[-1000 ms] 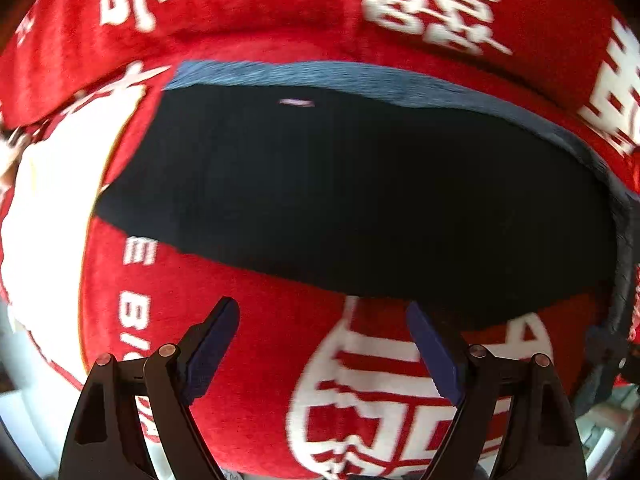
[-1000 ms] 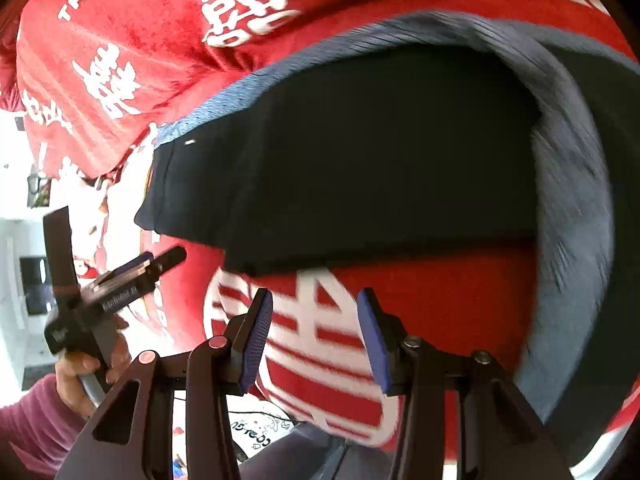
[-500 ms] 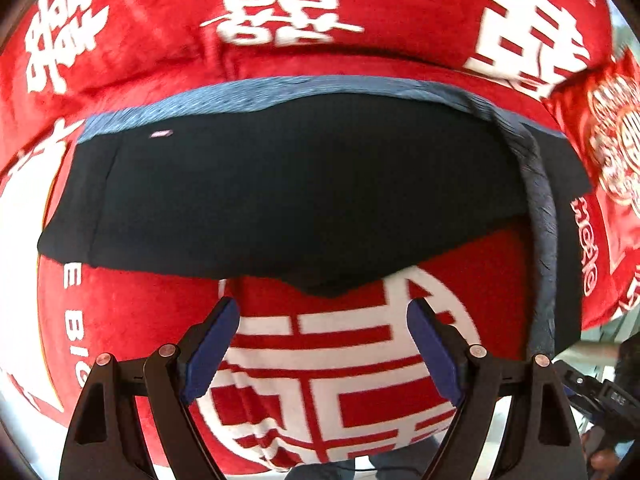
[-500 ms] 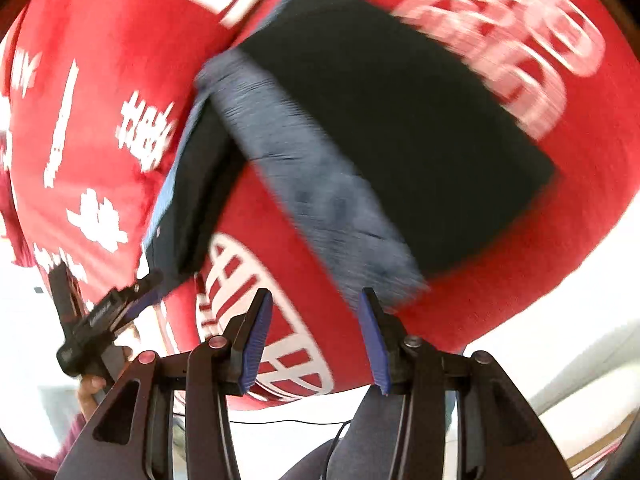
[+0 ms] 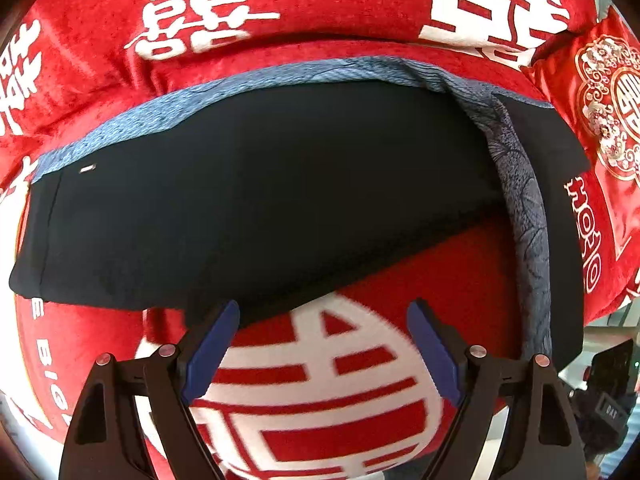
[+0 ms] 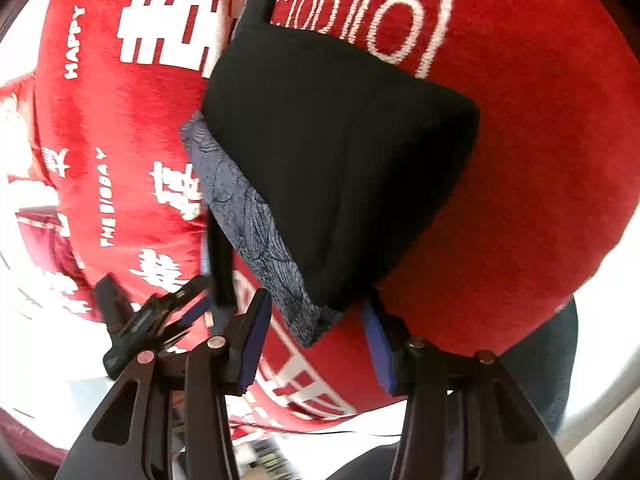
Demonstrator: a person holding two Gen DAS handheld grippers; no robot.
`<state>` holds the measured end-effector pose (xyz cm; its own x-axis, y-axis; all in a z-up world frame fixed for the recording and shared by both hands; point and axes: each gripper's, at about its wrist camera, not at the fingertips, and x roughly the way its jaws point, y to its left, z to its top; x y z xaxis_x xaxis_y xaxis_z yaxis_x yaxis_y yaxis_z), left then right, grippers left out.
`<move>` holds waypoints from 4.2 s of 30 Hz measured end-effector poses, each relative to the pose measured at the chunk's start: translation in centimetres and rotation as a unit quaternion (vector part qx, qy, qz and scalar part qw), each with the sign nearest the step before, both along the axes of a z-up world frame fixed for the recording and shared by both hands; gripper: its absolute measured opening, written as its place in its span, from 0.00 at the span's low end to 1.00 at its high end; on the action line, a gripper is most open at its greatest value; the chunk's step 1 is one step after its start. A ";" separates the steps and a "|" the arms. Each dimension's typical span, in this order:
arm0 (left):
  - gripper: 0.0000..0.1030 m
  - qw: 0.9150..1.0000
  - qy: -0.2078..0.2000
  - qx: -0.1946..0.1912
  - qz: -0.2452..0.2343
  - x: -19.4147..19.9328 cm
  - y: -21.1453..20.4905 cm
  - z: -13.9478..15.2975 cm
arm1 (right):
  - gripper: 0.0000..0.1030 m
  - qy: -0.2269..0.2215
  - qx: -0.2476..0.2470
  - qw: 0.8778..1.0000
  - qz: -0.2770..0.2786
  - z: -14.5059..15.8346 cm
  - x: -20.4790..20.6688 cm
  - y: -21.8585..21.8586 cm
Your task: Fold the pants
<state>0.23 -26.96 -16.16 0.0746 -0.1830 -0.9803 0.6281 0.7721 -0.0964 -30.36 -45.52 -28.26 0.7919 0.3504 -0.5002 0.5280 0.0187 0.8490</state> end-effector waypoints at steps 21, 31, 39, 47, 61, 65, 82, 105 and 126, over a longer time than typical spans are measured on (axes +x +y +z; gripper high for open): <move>0.84 0.996 -0.022 -0.045 -0.079 1.2 -15.7 2.8 | 0.17 -0.094 -0.045 0.994 -0.016 11.4 7.6 -20.4; 0.84 0.997 -0.058 -0.043 -0.010 6.9 -18.9 3.2 | 0.68 0.074 -0.180 0.979 0.068 11.0 16.1 -29.9; 0.84 0.998 -0.037 0.040 0.035 7.3 -15.0 -1.7 | 0.67 0.146 -0.245 0.954 0.091 10.3 13.1 -27.6; 0.84 0.996 -0.023 0.060 0.053 6.9 -13.5 -3.8 | 0.42 0.200 -0.199 0.958 0.046 5.9 11.1 -29.0; 0.84 0.997 -0.016 0.055 0.045 6.0 -14.1 -3.9 | 0.13 0.215 -0.231 0.948 0.039 6.5 10.0 -29.8; 0.94 0.997 -0.015 0.060 0.054 6.2 -13.5 -4.5 | 0.20 0.230 -0.222 0.945 0.062 4.6 9.4 -30.2; 0.94 0.996 -0.057 0.024 0.058 10.6 -21.2 -5.5 | 0.30 0.224 -0.373 0.874 0.214 5.8 23.3 -30.9; 0.94 0.988 -0.054 0.101 0.100 9.8 2.3 -4.2 | 0.46 0.151 -0.244 0.926 0.245 10.1 20.8 -13.8; 1.00 0.983 -0.091 0.076 0.137 17.6 19.8 -4.3 | 0.47 0.051 -0.043 0.964 0.256 3.8 25.7 6.7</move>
<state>17.80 -7.21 -20.44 0.2769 0.0167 -0.9608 0.3912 0.9113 0.1286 -4.68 -38.80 -24.42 0.4705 0.6362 -0.6114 0.5115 0.3679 0.7765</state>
